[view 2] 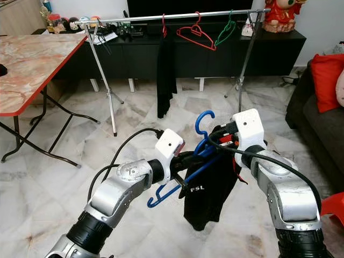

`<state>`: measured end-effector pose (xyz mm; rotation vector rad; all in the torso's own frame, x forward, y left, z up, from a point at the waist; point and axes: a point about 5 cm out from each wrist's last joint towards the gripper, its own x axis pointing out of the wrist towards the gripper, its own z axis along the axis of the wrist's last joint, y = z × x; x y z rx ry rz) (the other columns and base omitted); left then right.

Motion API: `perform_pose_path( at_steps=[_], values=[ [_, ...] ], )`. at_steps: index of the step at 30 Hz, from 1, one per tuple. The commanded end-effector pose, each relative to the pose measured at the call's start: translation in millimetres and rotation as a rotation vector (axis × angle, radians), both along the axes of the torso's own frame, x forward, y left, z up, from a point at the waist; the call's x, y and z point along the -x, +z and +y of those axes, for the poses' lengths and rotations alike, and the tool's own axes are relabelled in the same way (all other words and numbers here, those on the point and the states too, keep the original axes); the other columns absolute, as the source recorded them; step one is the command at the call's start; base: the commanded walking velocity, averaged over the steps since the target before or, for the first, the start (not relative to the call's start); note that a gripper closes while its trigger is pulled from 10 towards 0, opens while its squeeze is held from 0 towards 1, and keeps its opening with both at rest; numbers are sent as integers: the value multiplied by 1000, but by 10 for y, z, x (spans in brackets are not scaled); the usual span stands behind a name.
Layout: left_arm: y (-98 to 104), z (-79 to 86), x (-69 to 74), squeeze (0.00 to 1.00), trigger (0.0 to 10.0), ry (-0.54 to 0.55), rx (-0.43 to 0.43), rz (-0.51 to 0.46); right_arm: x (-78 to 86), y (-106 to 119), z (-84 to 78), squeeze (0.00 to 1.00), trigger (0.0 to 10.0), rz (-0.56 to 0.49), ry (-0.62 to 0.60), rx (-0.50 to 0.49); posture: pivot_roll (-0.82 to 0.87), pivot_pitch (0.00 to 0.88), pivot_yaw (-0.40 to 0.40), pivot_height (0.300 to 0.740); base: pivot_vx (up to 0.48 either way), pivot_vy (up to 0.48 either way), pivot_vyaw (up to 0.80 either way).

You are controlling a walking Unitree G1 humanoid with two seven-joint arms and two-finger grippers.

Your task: Hang hanger

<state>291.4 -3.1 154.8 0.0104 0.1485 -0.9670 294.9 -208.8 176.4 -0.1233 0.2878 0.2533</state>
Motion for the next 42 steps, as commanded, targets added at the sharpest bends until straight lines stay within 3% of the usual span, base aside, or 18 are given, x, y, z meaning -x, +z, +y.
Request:
perform_pose_path(
  at_steps=[1, 13, 14, 16, 18, 20, 27, 28, 31, 32, 42],
  values=[
    [140, 8, -27, 0, 10000, 13, 53, -55, -5, 49, -7, 0, 10000, -7, 4, -20, -165, 0, 10, 740, 0, 0, 0],
    [127, 18, -35, 0, 10000, 6, 62, -56, 51, 121, 57, 0, 10000, -20, 82, 40, -165, 0, 10, 740, 0, 0, 0],
    [126, 18, -36, 0, 10000, 6, 60, -56, 50, 126, 52, 51, 10000, -20, 80, 48, -165, 0, 10, 740, 0, 0, 0],
    [126, 19, -37, 0, 10000, 7, 59, -56, 49, 129, 49, 51, 10000, -20, 79, 52, -173, 0, 15, 740, 0, 0, 0],
    [119, 21, -46, 0, 10000, 15, 55, -54, 50, 138, 56, 435, 10000, -20, 83, 48, -173, 0, 15, 740, 0, 0, 0],
    [113, 21, -55, 0, 10000, 22, 53, -54, 56, 144, 80, 486, 10000, -20, 93, 45, -173, 0, 15, 740, 0, 0, 0],
    [131, 24, -69, 0, 10000, 36, 65, -66, 60, 150, 111, 490, 10000, -18, 104, 45, -173, 0, 15, 740, 0, 0, 0],
    [135, 26, -73, 0, 10000, 40, 67, -67, 60, 151, 111, 812, 10000, -18, 104, 46, -173, 0, 15, 740, 0, 0, 0],
    [141, 25, -80, 0, 10000, 44, 70, -70, 56, 152, 97, 906, 10000, -15, 101, 56, -173, 0, 11, 740, 0, 0, 0],
    [141, 25, -80, 0, 10000, 44, 71, -70, 56, 148, 91, 1000, 10000, -12, 100, 66, -173, 0, 11, 740, 0, 0, 0],
    [139, 34, -92, 0, 10000, 52, 75, -75, 64, 112, 8, 1000, 10000, 9, 87, 176, -174, 0, 11, 740, 0, 0, 0]
  ],
)
